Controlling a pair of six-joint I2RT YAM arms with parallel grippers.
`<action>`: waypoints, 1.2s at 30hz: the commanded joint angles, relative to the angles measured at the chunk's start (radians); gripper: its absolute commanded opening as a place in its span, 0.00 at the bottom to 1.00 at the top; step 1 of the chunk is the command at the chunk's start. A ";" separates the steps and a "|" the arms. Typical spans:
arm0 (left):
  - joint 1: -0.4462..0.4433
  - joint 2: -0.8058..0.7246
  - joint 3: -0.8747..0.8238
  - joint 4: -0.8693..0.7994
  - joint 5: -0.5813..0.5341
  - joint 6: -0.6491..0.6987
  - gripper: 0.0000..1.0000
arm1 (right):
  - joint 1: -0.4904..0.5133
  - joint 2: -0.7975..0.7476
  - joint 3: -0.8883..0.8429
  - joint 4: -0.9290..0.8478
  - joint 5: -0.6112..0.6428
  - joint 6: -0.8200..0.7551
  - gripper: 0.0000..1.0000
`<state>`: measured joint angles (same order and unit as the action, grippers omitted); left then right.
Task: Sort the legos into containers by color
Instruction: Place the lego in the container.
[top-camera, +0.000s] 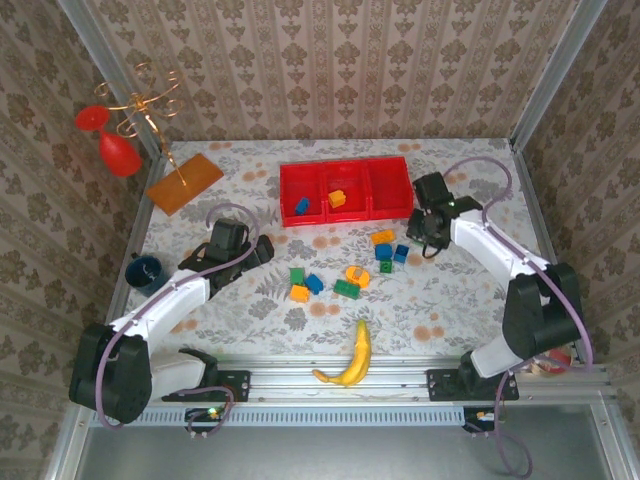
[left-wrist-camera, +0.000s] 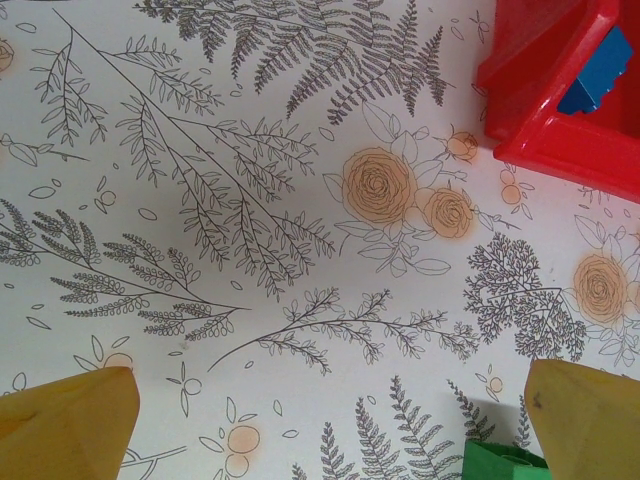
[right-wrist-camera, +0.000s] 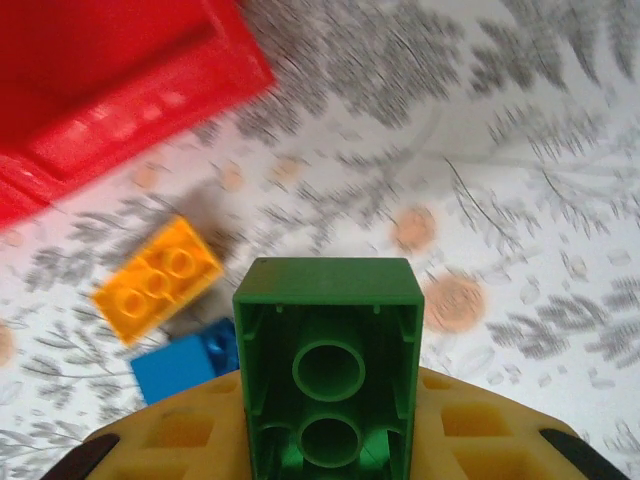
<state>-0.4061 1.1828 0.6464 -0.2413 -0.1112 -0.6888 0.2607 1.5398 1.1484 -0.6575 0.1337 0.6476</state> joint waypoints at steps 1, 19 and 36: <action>0.003 -0.002 0.013 -0.006 0.010 0.014 1.00 | 0.023 0.077 0.102 -0.032 0.047 -0.077 0.13; 0.009 -0.043 0.009 -0.035 0.006 0.020 1.00 | 0.046 0.518 0.667 -0.164 0.131 -0.241 0.17; 0.007 -0.073 -0.004 -0.053 0.006 0.017 1.00 | 0.046 0.631 0.792 -0.203 0.143 -0.264 0.43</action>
<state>-0.4042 1.1316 0.6464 -0.2611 -0.1074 -0.6884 0.3042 2.1586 1.9095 -0.8185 0.2584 0.3908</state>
